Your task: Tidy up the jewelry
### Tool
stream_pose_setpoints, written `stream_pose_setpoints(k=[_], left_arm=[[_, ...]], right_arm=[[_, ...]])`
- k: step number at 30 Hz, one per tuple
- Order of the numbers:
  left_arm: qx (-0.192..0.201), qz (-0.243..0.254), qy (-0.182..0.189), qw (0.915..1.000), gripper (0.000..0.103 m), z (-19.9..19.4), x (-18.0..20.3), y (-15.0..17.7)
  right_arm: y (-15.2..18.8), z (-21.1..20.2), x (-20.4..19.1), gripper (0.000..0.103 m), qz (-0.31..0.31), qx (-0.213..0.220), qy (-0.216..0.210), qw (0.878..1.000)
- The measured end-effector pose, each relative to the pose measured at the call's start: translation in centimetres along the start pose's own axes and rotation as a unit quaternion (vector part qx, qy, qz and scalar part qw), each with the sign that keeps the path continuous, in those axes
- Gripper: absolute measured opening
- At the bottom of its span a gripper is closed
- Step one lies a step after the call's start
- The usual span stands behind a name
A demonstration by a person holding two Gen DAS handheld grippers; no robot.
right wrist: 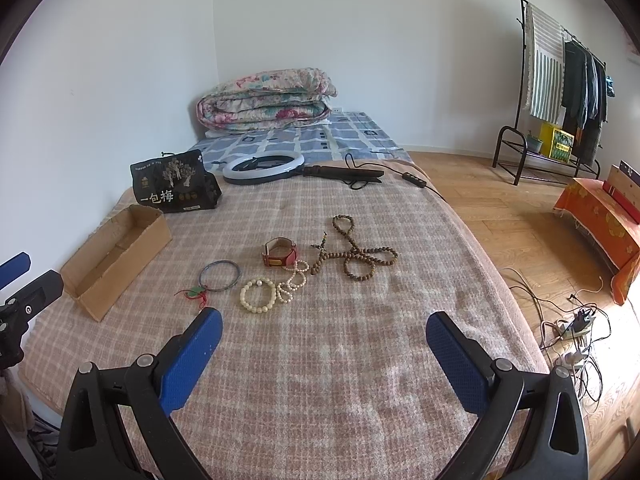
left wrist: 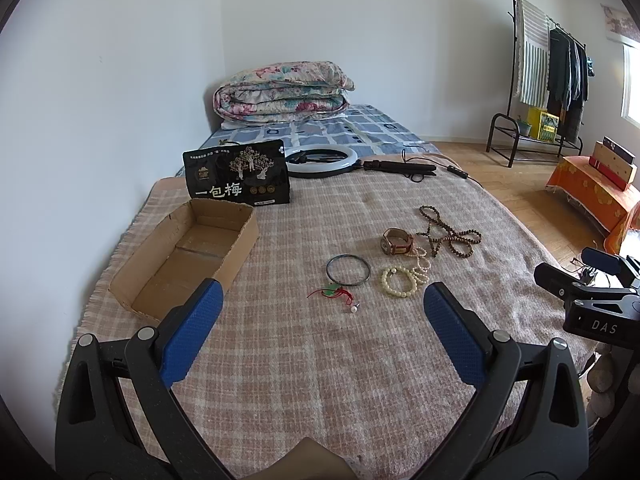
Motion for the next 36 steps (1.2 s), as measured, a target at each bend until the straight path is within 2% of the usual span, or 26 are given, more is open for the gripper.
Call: stream_pose_setpoints(k=[9, 15, 18, 28, 36], left_arm=[[-0.018, 0.001, -0.005, 0.9998, 0.102, 1.3, -0.5, 0.9], [-0.065, 0.015, -0.002, 0.9978, 0.102, 3.3, -0.4, 1.6], [-0.076, 0.020, -0.010, 0.9969, 0.102, 4.2, -0.8, 1.8], [-0.142, 0.011, -0.021, 0.9897, 0.102, 8.1, -2.2, 1.8], [-0.157, 0.035, 0.006, 0.9869, 0.102, 10.3, -0.4, 0.6]], right_arm=[[0.0, 0.1, 0.0, 0.103, 0.002, -0.002, 0.000, 1.000], [0.3, 0.7, 0.7, 0.103, 0.011, -0.015, -0.003, 1.000], [0.0, 1.0, 1.4, 0.103, 0.014, -0.019, -0.002, 1.000], [-1.4, 2.9, 3.9, 0.103, 0.011, -0.031, 0.003, 0.999], [-2.3, 5.8, 5.7, 0.103, -0.022, -0.041, 0.012, 0.999]])
Point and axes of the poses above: each gripper's, at about its wrist camera, not at the fingertips, and z roughly the way its jaws point, x to its right, y to its underside, the point moved 5 cm from there along z, roughly the way its jaws point, and after that the axes turned 10 degrees about -z, right-handed, at the moved point
